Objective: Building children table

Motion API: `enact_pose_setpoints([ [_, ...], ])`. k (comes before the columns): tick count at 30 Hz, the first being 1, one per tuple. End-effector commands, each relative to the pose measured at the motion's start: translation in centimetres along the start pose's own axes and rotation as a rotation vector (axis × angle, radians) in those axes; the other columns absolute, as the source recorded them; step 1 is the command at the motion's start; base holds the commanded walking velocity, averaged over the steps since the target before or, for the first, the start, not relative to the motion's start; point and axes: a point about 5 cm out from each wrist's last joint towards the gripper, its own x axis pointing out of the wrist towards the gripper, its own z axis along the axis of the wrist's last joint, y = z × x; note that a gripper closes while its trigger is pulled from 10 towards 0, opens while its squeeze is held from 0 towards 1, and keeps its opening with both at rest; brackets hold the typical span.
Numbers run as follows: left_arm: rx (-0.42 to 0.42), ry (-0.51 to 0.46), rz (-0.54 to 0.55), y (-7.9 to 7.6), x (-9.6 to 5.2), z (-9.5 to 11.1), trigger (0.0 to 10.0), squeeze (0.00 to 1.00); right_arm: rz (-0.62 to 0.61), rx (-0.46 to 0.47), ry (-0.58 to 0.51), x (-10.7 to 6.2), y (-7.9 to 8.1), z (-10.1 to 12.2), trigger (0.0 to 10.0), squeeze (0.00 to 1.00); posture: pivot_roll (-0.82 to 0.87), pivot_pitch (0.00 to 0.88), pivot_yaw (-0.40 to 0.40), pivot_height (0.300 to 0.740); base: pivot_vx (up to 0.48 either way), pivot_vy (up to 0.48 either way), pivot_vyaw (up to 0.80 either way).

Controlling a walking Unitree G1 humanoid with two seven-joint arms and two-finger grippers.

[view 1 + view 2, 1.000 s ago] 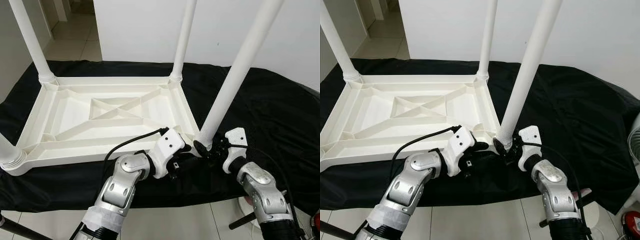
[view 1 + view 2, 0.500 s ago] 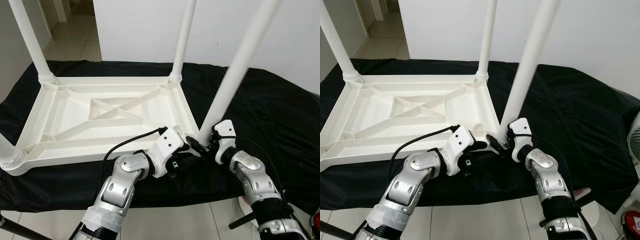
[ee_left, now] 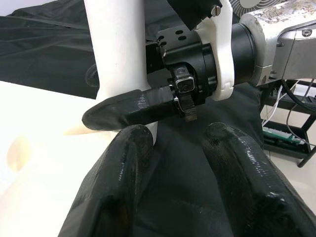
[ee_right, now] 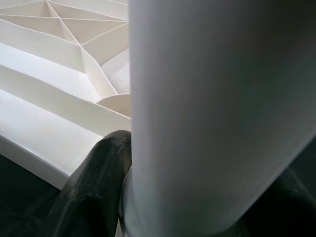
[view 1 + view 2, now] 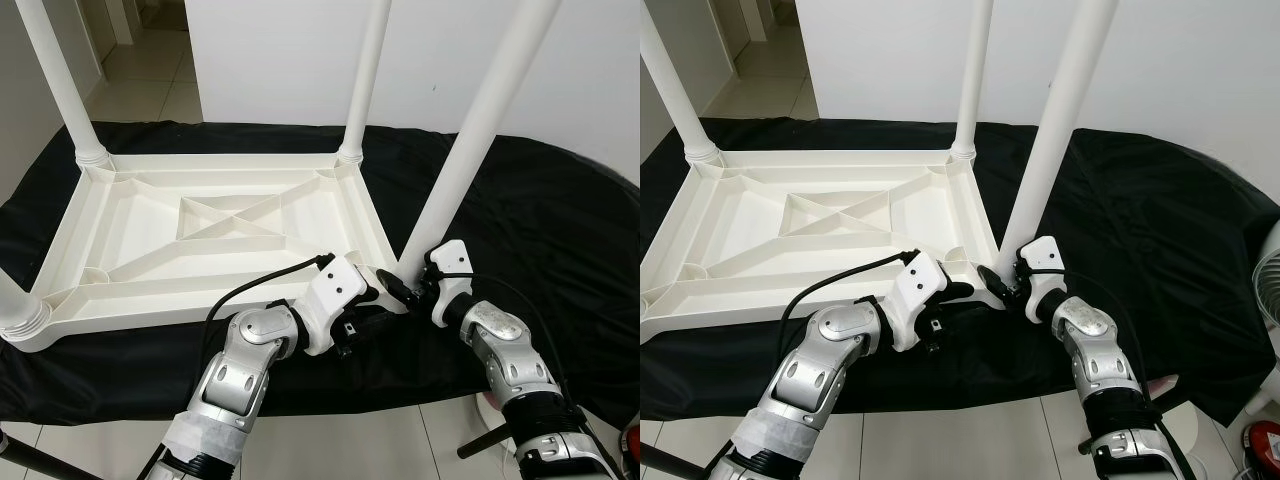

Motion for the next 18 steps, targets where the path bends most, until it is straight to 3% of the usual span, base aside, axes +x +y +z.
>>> enact_pose_setpoints([
  [1,-0.005,0.007,0.121,0.5,0.1,0.0,10.0,0.0,0.018,0.025,0.04,-0.2,0.4,-1.1,0.0,0.0,0.03,0.062,-0.047,0.74,0.0,0.0,0.0],
  [2,-0.005,0.007,0.12,0.5,0.1,0.0,10.0,0.0,0.011,0.028,0.042,-0.2,0.5,-1.2,9.9,0.0,0.03,0.061,-0.05,0.74,0.0,0.0,0.0],
  [9,-0.004,0.007,0.117,0.3,0.2,-0.1,10.0,0.0,-0.045,0.05,0.038,-0.5,0.5,-1.0,10.0,0.0,0.03,0.059,-0.049,0.74,0.0,0.0,0.0],
  [18,-0.01,0.002,0.133,0.5,0.1,0.0,10.0,0.0,-0.312,0.108,0.024,-0.8,2.1,-0.6,10.0,0.0,0.03,0.08,-0.066,0.74,0.0,0.0,0.0],
])
